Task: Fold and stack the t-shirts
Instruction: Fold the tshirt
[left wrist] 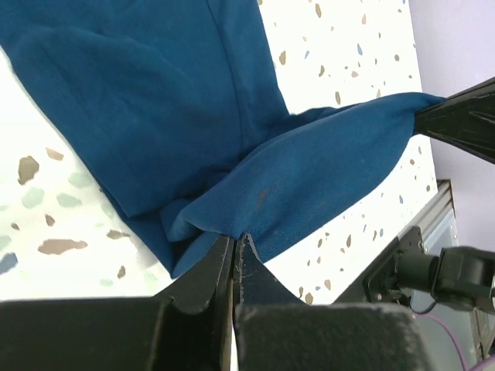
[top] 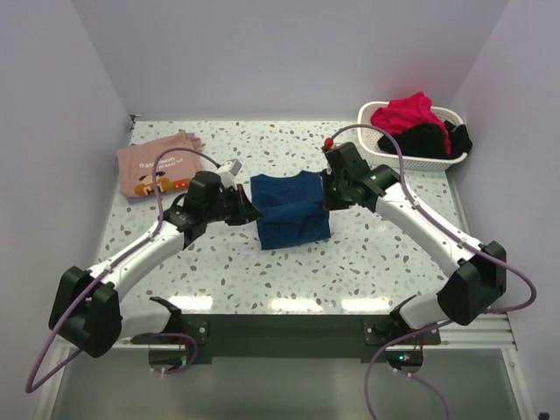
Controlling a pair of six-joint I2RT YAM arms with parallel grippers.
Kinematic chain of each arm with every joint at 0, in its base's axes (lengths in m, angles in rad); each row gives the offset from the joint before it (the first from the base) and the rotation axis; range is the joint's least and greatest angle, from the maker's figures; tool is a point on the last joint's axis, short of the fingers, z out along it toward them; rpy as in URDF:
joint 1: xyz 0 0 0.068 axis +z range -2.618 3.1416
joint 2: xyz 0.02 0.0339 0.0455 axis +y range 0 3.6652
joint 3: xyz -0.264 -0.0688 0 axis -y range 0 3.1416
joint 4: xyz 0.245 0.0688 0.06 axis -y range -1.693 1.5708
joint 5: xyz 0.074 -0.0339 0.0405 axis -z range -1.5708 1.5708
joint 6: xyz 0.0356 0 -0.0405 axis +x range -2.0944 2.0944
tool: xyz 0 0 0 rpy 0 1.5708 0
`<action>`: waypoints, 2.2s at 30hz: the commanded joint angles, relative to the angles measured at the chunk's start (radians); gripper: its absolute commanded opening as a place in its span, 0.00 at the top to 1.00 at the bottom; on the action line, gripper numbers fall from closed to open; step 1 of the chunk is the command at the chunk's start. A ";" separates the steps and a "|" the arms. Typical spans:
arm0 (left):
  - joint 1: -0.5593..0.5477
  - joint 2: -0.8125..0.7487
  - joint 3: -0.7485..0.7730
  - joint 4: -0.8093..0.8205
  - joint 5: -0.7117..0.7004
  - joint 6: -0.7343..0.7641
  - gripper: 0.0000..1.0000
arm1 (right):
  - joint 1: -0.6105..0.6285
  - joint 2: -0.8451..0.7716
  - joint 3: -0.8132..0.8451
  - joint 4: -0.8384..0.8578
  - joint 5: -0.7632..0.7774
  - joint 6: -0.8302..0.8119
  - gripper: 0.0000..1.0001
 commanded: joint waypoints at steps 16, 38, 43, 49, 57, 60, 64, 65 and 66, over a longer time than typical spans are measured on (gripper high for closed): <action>0.109 0.212 0.140 0.114 0.070 0.078 1.00 | -0.091 0.218 0.184 0.097 -0.036 -0.108 1.00; 0.178 0.450 0.280 0.095 0.127 0.171 1.00 | -0.156 0.462 0.359 0.113 -0.071 -0.154 1.00; 0.197 0.503 0.327 0.089 0.140 0.185 1.00 | -0.163 0.503 0.403 0.105 -0.076 -0.163 1.00; 0.207 0.526 0.356 0.086 0.156 0.187 1.00 | -0.171 0.549 0.474 0.093 -0.085 -0.171 1.00; 0.237 0.537 0.370 0.103 0.177 0.177 1.00 | -0.174 0.608 0.569 0.074 -0.085 -0.172 1.00; 0.247 0.554 0.393 0.105 0.186 0.179 1.00 | -0.177 0.634 0.615 0.063 -0.085 -0.176 1.00; 0.261 0.588 0.436 0.106 0.193 0.176 1.00 | -0.182 0.684 0.696 0.048 -0.083 -0.180 1.00; 0.266 0.597 0.445 0.106 0.197 0.174 1.00 | -0.183 0.703 0.708 0.047 -0.085 -0.180 1.00; 0.270 0.614 0.461 0.114 0.199 0.168 1.00 | -0.185 0.715 0.721 0.048 -0.103 -0.180 1.00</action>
